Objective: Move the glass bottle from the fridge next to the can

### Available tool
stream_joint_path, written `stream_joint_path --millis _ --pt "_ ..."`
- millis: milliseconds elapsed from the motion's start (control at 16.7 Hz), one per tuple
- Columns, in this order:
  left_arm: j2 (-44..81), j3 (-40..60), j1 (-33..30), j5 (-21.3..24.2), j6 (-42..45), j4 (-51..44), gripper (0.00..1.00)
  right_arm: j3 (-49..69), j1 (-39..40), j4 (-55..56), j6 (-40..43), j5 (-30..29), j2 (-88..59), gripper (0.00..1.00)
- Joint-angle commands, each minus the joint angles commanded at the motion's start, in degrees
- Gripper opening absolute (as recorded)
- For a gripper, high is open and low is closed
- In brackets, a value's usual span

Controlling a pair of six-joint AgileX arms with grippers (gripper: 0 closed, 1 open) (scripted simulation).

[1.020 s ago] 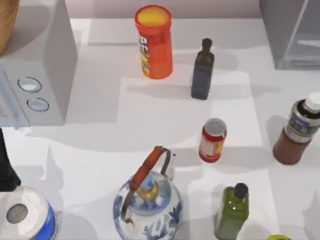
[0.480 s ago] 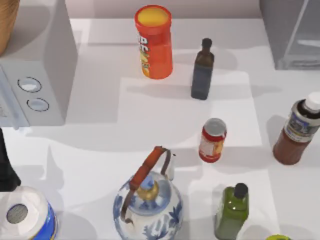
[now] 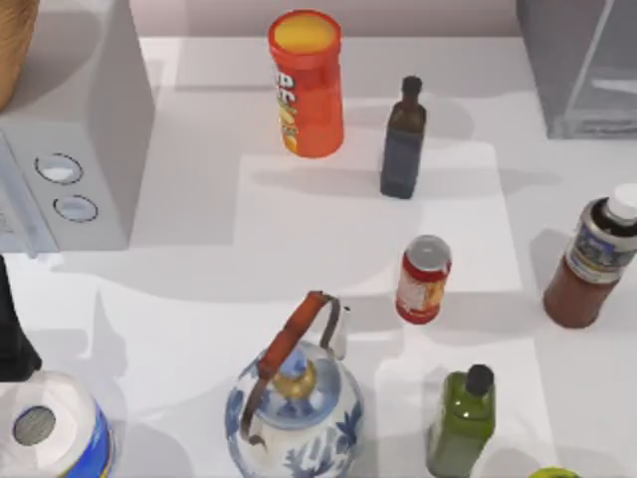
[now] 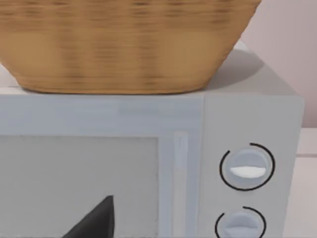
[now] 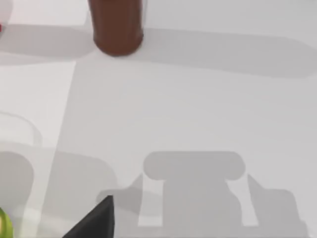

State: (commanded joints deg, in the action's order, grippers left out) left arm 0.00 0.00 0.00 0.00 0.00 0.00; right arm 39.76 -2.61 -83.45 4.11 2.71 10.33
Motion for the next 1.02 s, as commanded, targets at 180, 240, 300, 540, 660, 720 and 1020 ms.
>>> stream_joint_path --millis 180,240,300,540,660,720,1020 --pt "0.0 0.0 0.0 0.0 0.0 0.0 1.0 4.3 -8.9 1.0 8.9 6.2 -8.2 1.0" --pt "0.0 0.0 0.0 0.0 0.0 0.0 1.0 6.1 -13.0 1.3 13.1 8.8 -12.2 1.0" --pt "0.0 0.0 0.0 0.0 0.0 0.0 1.0 7.9 -17.5 1.6 17.8 11.6 -16.7 1.0" --pt "0.0 0.0 0.0 0.0 0.0 0.0 1.0 15.5 -37.9 2.7 42.5 23.3 -40.2 1.0" --pt "0.0 0.0 0.0 0.0 0.0 0.0 1.0 19.3 -49.3 2.8 57.0 28.9 -53.9 1.0" --pt "0.0 0.0 0.0 0.0 0.0 0.0 1.0 21.1 -55.2 2.8 64.3 31.6 -60.9 1.0" --pt "0.0 0.0 0.0 0.0 0.0 0.0 1.0 29.6 -82.4 1.5 93.7 42.8 -91.8 1.0"
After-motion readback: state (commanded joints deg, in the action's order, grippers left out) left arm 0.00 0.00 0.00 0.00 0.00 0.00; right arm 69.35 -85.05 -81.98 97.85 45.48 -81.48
